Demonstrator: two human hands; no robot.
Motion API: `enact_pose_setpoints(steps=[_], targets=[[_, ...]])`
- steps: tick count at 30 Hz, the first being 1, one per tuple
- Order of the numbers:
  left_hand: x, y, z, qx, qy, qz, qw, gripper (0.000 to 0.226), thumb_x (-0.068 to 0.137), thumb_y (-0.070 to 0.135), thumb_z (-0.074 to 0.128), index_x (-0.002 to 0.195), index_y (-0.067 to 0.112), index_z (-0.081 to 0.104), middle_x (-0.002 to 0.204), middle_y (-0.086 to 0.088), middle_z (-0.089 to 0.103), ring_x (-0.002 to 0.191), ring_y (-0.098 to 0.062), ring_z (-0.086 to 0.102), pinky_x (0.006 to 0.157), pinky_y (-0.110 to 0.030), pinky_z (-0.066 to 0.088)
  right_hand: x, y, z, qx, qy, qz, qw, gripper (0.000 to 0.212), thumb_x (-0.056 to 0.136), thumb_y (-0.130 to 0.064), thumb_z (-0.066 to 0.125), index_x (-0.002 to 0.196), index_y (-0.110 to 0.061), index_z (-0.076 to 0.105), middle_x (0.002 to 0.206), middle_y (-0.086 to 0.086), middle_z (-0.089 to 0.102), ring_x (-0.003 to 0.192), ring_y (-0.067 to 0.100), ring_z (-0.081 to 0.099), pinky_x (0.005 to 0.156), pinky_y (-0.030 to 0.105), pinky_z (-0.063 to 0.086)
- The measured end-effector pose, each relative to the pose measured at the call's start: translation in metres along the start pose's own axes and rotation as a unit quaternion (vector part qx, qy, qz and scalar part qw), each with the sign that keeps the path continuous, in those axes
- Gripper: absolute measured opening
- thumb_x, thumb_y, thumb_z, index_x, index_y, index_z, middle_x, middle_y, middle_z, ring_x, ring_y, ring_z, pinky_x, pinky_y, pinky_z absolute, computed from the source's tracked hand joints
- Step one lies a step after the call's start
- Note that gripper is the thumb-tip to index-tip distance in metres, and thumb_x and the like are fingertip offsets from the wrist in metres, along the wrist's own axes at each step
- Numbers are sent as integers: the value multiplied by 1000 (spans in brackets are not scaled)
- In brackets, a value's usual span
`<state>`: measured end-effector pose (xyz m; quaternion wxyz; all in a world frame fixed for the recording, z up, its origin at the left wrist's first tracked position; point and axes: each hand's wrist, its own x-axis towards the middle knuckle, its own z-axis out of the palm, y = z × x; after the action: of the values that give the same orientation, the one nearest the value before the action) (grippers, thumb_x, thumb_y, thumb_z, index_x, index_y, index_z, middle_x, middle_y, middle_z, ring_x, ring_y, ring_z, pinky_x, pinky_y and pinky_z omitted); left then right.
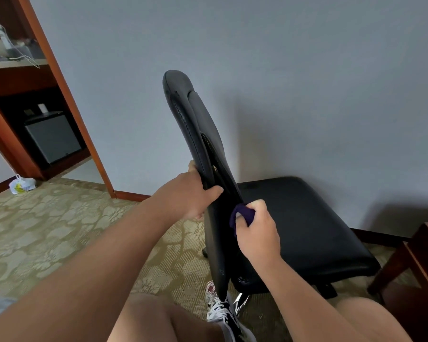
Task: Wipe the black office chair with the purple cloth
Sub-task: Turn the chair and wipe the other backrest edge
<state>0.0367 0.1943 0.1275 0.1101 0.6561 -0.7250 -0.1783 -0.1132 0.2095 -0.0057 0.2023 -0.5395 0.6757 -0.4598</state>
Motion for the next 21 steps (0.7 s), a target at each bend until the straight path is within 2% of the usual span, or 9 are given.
enact_pose_setpoints(steps=[2,4,8,9,11,14,17,19,21], targets=[[-2,-6,-10,6,5,15,1000,80,91,62,53,153,26,18,79,1,76,67,-10,73,79,-38,58,2,-8,-4,15,9,-5,1000,18,94,-32,64,99,-32,47,93,-13,60,84,11,62,75,46,57],[-4,-10,-25,3,25,22,999,98,85,71,55,158,32,2,89,6,77,71,-7,72,83,-38,57,4,-20,-7,33,14,-19,999,18,93,-34,64,102,-33,48,96,-14,60,87,12,62,77,45,57],[-8,-7,-69,-72,115,41,990,120,73,74,68,158,36,-8,118,10,70,71,-6,73,86,-40,57,4,-47,-10,56,18,-65,996,21,93,-35,65,108,-30,50,103,-12,60,92,13,60,75,38,55],[-8,-5,-80,-88,140,50,985,123,71,74,70,158,37,-8,127,8,66,73,-8,74,85,-40,58,5,-52,-10,59,19,-72,995,22,93,-35,65,109,-30,50,103,-12,59,92,13,60,75,37,55],[-8,-1,-98,-93,188,71,975,124,69,75,71,157,40,-9,140,5,58,90,-16,73,90,-41,56,5,-57,-11,64,20,-74,995,24,93,-35,66,109,-30,49,104,-11,59,92,15,60,73,36,54],[-1,7,-118,-19,251,108,962,106,78,70,68,157,41,4,154,2,41,124,-25,58,101,-35,42,4,-57,-12,83,21,-68,994,26,92,-35,67,107,-33,46,101,-12,58,91,16,61,74,39,56],[13,16,-125,53,250,157,954,67,85,61,66,144,37,45,160,3,27,138,-19,42,101,-27,33,3,-59,-12,110,31,-88,990,25,91,-35,68,105,-34,48,98,-14,59,90,15,62,76,41,57],[26,18,-117,61,246,222,942,35,86,47,71,116,28,67,148,1,44,134,-10,42,100,-20,33,5,-60,-10,119,38,-104,987,23,91,-34,68,104,-34,50,96,-14,60,88,14,62,74,41,57],[37,15,-103,14,273,287,918,17,84,33,74,86,17,71,115,-2,62,116,-10,52,95,-19,40,7,-57,-6,126,39,-112,985,21,91,-33,68,103,-33,51,94,-13,61,86,14,63,71,41,58]])
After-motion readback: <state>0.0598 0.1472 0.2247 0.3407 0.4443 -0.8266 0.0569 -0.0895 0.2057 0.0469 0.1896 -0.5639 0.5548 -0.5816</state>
